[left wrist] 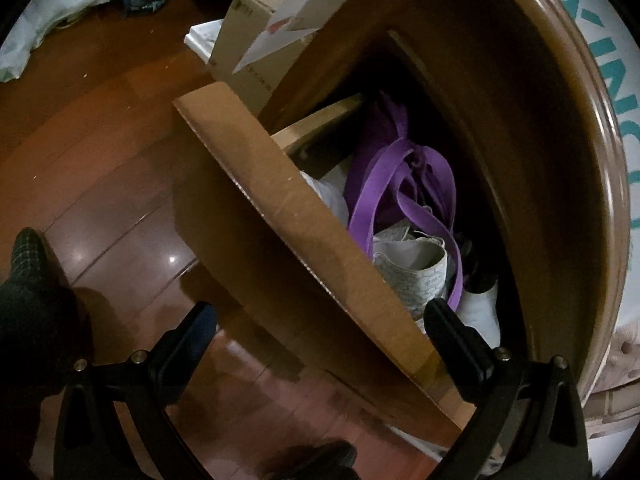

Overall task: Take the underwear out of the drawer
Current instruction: 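Hook the drawer front with the left tool and pull the drawer open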

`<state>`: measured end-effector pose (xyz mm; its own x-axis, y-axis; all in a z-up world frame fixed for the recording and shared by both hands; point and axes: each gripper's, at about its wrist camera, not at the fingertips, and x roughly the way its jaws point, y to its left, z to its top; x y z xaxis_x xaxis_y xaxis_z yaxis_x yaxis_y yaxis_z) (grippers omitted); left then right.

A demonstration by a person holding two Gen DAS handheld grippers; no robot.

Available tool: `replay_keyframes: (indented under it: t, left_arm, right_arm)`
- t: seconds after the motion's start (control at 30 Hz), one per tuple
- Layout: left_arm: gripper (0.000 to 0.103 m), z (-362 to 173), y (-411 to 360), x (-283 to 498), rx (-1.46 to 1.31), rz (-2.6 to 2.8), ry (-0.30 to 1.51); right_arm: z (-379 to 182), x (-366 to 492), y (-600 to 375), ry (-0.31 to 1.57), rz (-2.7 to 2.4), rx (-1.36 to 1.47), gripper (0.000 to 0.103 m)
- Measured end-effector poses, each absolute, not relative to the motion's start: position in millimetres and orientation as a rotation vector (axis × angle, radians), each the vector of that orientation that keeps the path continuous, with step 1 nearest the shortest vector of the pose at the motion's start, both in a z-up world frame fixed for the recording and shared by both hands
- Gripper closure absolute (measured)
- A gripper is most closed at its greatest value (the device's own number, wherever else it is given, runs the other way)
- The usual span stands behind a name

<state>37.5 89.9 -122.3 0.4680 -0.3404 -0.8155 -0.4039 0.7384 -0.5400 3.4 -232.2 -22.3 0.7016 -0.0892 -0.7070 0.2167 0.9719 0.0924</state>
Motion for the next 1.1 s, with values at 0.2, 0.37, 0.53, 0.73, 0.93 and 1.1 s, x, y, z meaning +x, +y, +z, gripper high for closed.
replay_keyframes:
  t: [0.2, 0.37, 0.53, 0.73, 0.93, 1.1]
  left_arm:
    - [0.000, -125, 98, 27, -0.754, 0.048, 1.141]
    - [0.000, -123, 99, 15, -0.714, 0.047, 1.153]
    - [0.000, -120, 98, 7, -0.679, 0.043, 1.173]
    - [0.000, -122, 103, -4, -0.661, 0.038, 1.198]
    - [0.000, -120, 107, -14, -0.629, 0.034, 1.217]
    - [0.000, -106, 96, -9, -0.456, 0.057, 1.172]
  right_arm:
    - [-24, 4, -231, 0.793, -0.158, 0.151, 0.017]
    - [-28, 7, -229, 0.824, -0.130, 0.139, 0.017]
    - [-32, 10, -222, 0.849, -0.104, 0.118, 0.017]
    - [-37, 14, -215, 0.883, -0.076, 0.085, 0.017]
    - [-44, 19, -211, 0.925, -0.032, 0.088, 0.017]
    - [-53, 23, -207, 0.969, 0.002, 0.084, 0.017]
